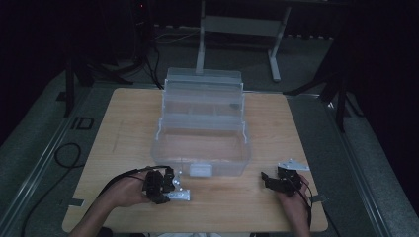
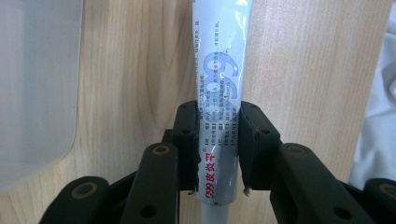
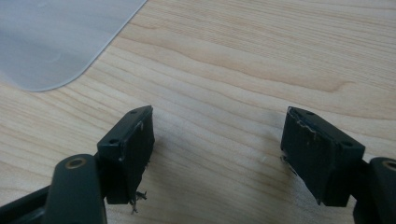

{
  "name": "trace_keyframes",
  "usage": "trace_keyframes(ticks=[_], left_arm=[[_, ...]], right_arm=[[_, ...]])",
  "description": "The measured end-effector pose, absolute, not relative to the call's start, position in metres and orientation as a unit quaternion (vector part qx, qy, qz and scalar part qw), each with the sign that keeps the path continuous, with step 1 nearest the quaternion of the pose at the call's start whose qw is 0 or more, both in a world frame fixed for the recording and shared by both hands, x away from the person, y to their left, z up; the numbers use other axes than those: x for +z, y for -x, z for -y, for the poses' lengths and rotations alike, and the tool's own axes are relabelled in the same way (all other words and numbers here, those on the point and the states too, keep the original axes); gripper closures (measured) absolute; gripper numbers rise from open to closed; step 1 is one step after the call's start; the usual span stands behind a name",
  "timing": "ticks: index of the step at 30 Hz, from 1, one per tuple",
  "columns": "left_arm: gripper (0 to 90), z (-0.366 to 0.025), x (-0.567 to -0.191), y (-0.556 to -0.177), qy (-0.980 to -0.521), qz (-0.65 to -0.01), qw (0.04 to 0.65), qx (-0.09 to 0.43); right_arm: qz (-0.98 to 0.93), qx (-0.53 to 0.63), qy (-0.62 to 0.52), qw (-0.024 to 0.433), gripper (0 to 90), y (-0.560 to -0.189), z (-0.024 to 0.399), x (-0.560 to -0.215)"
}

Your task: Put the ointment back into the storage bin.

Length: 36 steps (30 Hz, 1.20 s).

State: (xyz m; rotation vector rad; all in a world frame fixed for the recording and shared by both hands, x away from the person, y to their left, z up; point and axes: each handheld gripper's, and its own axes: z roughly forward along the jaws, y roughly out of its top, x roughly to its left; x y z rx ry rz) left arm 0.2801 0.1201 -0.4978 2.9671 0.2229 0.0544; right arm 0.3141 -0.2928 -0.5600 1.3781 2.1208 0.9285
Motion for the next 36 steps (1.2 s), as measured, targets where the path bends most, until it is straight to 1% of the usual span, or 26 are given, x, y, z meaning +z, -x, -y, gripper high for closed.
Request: trace_keyframes(ticks=[16,36], left_arm=[[71.1,-0.142,-0.482,-0.281,-0.990,-0.091,0.102,0.023],[71.1,-0.159,-0.459,-0.286,-0.987,-0.099,0.123,0.033]], right_arm=[[-0.768,0.336,-0.499,0.222,25.5,-0.314,0.293,-0.560],[-0.768,0.336,-0.498,0.222,25.5,-0.314,0.293,-0.560]])
